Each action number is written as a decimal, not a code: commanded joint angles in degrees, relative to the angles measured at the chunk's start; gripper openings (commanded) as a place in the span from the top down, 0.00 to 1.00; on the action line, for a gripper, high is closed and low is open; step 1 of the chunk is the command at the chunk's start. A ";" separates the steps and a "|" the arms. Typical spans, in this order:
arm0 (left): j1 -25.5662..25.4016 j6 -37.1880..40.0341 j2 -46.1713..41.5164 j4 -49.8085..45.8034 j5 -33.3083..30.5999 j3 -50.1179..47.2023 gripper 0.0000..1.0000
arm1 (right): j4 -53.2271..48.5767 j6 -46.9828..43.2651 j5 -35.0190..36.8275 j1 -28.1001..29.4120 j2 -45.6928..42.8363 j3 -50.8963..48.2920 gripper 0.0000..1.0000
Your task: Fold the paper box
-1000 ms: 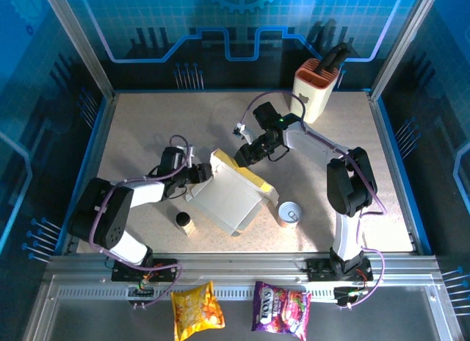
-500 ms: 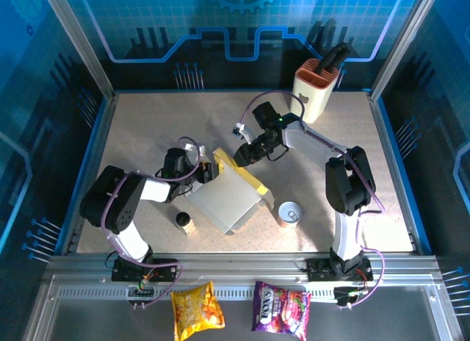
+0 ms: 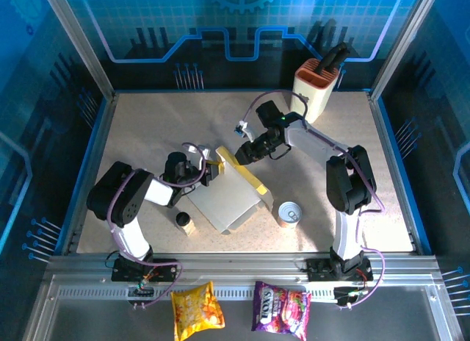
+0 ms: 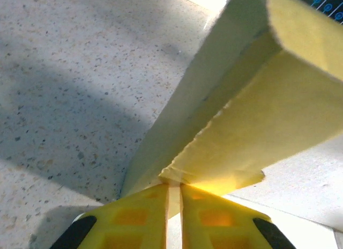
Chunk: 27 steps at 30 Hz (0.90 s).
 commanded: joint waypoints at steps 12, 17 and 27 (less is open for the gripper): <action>-1.83 1.75 -1.49 -1.57 -5.47 0.60 0.81 | 0.44 0.91 -2.45 -0.92 0.94 -1.42 0.66; -1.96 1.43 -2.81 -5.14 -9.36 1.62 0.66 | 0.71 0.84 -2.32 -1.05 0.94 -1.90 0.68; -1.94 3.57 -2.15 -9.77 -7.59 5.68 0.51 | 0.39 0.19 -3.10 -1.05 1.11 -2.33 0.73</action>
